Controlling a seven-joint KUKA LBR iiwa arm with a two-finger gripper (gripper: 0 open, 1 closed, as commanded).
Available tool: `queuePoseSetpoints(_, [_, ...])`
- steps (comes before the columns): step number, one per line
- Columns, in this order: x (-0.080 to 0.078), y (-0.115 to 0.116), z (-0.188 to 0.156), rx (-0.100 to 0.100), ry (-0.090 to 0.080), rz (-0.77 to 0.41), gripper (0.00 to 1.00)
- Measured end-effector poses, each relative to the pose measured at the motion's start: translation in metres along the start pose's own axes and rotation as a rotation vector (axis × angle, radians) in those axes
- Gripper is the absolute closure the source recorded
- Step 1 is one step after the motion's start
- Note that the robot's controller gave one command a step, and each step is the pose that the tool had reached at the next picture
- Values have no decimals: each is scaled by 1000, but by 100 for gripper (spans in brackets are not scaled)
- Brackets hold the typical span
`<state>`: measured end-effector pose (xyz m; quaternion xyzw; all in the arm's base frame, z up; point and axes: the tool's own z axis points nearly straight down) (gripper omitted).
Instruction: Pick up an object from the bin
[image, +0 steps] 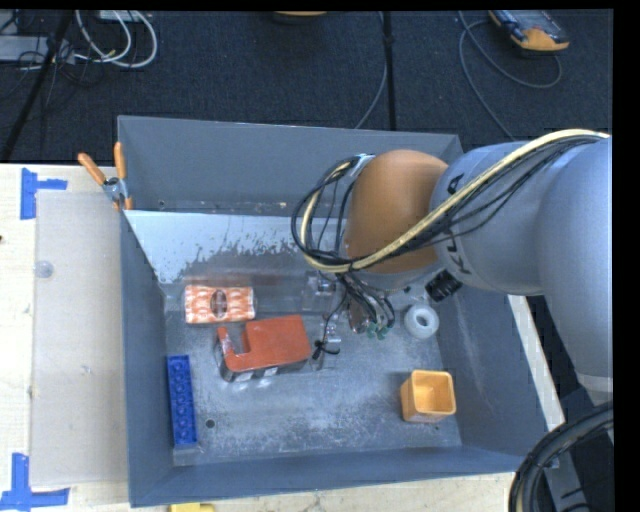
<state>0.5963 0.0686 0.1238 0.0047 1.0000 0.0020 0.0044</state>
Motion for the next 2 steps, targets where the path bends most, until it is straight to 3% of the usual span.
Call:
queuePoseSetpoints(1, [7,42,35,6,13,69,0])
queuePoseSetpoints(2, [5,44,48,-11,-9,-229,100])
